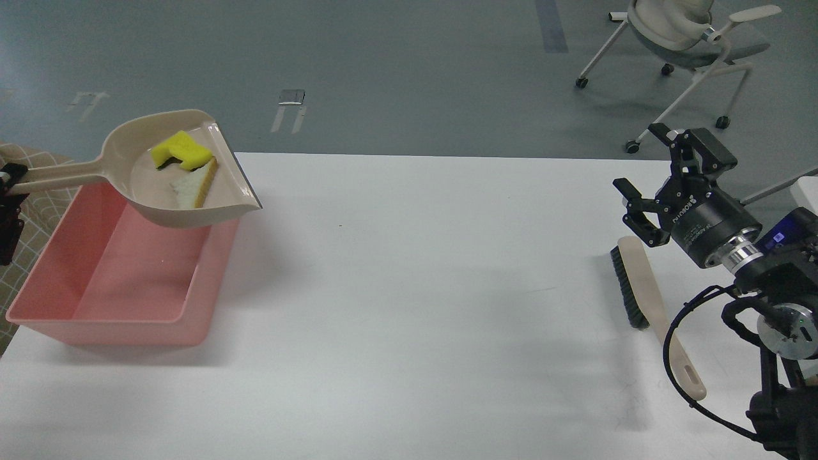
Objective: Sweep and dump garbage into bin
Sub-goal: 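Tilt the dustpan with the left gripper to dump debris into the bin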
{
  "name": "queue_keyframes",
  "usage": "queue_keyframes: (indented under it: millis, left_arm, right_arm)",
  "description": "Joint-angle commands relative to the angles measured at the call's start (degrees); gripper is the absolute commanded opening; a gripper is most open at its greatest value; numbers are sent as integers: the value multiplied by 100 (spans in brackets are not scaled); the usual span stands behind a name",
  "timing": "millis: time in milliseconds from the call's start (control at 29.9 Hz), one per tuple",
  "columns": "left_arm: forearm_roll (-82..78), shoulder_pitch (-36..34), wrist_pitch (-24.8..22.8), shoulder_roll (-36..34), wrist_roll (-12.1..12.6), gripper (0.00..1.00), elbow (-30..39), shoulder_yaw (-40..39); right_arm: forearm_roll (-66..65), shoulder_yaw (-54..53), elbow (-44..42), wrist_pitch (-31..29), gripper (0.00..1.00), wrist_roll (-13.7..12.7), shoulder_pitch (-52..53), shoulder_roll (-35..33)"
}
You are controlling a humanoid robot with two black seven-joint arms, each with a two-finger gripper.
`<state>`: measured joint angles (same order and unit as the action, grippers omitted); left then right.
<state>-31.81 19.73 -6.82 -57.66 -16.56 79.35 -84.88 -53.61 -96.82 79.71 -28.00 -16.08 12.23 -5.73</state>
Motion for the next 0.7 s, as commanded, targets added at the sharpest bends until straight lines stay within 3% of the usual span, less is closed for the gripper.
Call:
queue_keyframes:
  millis: [0,334,669]
  left_arm:
    - [-1,277,-144,0,21,0,-34,-406]
    - [-89,1120,-943,-70,47,0,-464,-1372]
    - [-159,1306,-1032,-509,47,0,-491,-1434]
  right_arm:
    - [-1,-4,0,0,96,0,-19,-7]
    - [8,-4,9,0,96,0,-28,-7]
    - [8,-4,9,0,96,0,-28,-7]
